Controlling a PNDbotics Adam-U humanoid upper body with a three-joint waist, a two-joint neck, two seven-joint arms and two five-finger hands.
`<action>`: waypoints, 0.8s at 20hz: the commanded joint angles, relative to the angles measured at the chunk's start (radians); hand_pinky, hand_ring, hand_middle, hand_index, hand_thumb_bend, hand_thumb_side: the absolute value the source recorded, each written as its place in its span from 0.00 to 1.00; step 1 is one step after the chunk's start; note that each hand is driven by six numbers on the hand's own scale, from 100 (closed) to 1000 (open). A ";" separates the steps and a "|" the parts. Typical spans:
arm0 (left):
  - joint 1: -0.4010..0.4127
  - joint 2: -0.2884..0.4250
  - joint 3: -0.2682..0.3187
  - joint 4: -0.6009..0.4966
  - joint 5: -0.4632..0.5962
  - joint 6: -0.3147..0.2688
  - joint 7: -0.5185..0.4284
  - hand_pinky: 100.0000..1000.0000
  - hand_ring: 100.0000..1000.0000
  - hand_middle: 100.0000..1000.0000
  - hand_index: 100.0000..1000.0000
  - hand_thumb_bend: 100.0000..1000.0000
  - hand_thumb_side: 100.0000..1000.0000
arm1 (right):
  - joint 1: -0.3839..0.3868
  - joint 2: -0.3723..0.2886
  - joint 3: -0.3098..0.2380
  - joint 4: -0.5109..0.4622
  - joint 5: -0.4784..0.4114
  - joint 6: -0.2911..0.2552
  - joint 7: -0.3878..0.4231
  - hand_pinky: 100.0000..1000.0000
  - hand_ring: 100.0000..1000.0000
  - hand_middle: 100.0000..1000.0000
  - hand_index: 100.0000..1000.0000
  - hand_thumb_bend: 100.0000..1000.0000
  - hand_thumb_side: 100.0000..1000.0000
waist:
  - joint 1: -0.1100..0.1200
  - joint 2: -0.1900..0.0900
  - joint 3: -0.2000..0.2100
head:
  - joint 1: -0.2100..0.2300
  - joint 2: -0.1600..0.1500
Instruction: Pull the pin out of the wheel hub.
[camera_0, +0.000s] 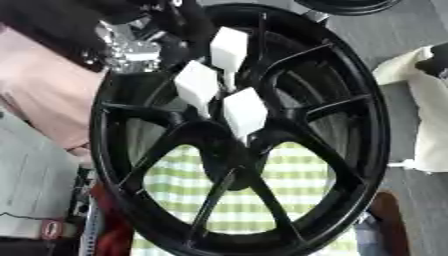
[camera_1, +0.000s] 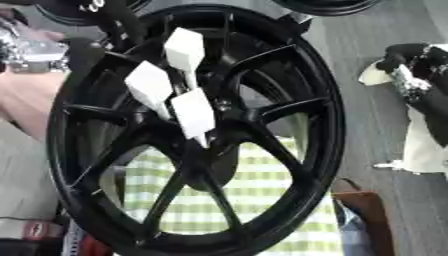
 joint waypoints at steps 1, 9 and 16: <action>-0.019 0.007 -0.007 0.001 -0.026 -0.003 -0.020 0.87 0.80 0.84 0.92 0.03 0.40 | -0.008 -0.013 -0.003 -0.006 -0.009 0.001 0.003 0.90 0.71 0.53 0.66 0.13 0.28 | -0.002 -0.022 -0.002 | 0.007 -0.011; -0.016 0.008 -0.018 0.004 -0.055 -0.022 -0.021 0.85 0.77 0.78 0.91 0.07 0.35 | -0.009 -0.004 -0.002 -0.003 -0.011 0.005 0.004 0.90 0.71 0.53 0.66 0.13 0.28 | -0.004 -0.015 -0.005 | 0.013 -0.014; -0.011 -0.001 -0.027 0.020 -0.081 -0.022 -0.021 0.85 0.78 0.79 0.91 0.08 0.35 | -0.010 0.003 -0.002 -0.003 -0.011 0.007 0.005 0.90 0.71 0.53 0.66 0.13 0.28 | -0.006 -0.009 -0.011 | 0.019 -0.018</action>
